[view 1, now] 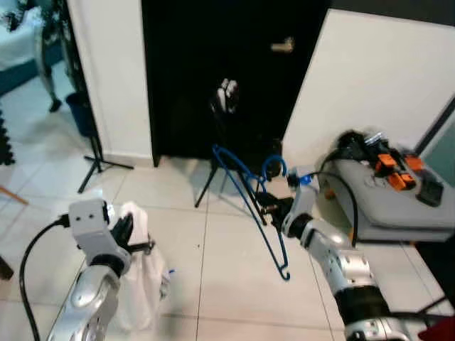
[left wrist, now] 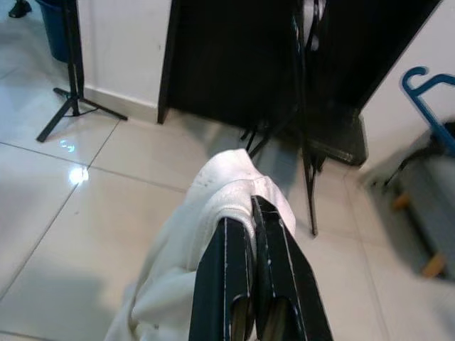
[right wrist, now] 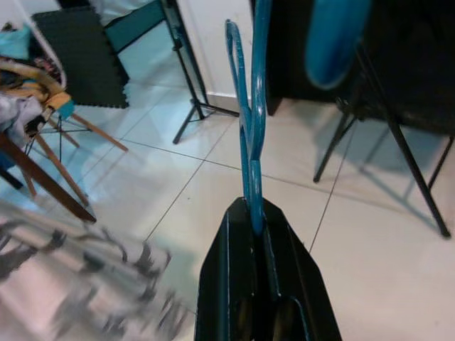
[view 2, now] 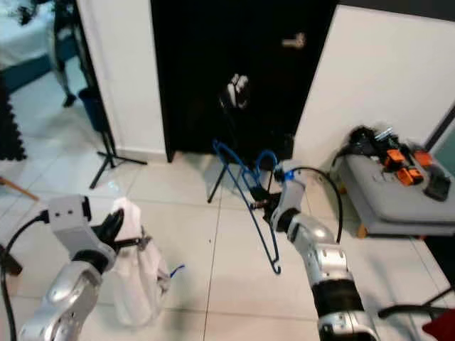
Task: Hang hanger
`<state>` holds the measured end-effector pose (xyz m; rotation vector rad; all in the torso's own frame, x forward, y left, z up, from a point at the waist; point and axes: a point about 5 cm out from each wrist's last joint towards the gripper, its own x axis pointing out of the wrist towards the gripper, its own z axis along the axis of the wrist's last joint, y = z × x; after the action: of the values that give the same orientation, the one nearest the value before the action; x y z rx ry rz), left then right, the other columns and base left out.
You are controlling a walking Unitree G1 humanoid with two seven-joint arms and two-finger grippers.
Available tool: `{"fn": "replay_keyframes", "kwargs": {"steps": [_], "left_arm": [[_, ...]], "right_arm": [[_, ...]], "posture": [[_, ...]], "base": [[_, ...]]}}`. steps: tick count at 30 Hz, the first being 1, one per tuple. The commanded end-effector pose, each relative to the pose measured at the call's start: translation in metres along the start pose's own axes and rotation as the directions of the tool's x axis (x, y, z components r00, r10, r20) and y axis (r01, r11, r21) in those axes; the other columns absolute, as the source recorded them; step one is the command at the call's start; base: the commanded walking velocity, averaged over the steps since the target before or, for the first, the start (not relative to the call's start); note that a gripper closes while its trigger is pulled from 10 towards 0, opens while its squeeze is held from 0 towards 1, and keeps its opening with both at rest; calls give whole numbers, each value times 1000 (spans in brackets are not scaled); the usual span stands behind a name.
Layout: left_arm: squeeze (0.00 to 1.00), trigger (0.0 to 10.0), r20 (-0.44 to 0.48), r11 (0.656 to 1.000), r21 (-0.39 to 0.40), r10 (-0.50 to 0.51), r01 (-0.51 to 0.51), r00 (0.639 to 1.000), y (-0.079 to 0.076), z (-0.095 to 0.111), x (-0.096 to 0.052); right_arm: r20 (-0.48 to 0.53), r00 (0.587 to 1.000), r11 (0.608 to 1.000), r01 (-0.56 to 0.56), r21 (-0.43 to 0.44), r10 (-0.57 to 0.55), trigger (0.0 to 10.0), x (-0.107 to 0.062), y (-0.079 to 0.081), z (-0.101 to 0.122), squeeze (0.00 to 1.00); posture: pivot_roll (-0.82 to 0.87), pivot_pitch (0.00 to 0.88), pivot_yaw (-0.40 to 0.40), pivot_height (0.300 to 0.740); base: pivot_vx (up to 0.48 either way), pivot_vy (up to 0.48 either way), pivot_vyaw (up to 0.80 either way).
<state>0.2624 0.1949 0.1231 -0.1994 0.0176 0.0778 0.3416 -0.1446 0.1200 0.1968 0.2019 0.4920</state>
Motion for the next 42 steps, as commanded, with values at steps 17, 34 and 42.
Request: {"fn": "replay_keyframes", "kwargs": {"steps": [17, 34, 42], "left_arm": [[0, 10000, -151, 936, -133, -345, 326, 927, -9, -4, -23], [0, 10000, -220, 883, -142, -470, 448, 855, -26, -3, -31], [0, 10000, -220, 882, -109, -472, 459, 854, -30, -2, -30]], "right_arm": [[-15, 1000, 999, -26, -46, 25, 10000, 3, 8, -7, 0], [-60, 993, 993, -106, -52, 103, 10000, -8, 12, -6, 0], [-74, 988, 988, -140, -58, 135, 10000, -11, 14, -6, 0]], "posture": [[-22, 41, -19, 740], [-61, 108, -53, 740], [-66, 125, -57, 740]], "base": [[0, 0, -800], [0, 0, -800], [0, 0, -800]]}}
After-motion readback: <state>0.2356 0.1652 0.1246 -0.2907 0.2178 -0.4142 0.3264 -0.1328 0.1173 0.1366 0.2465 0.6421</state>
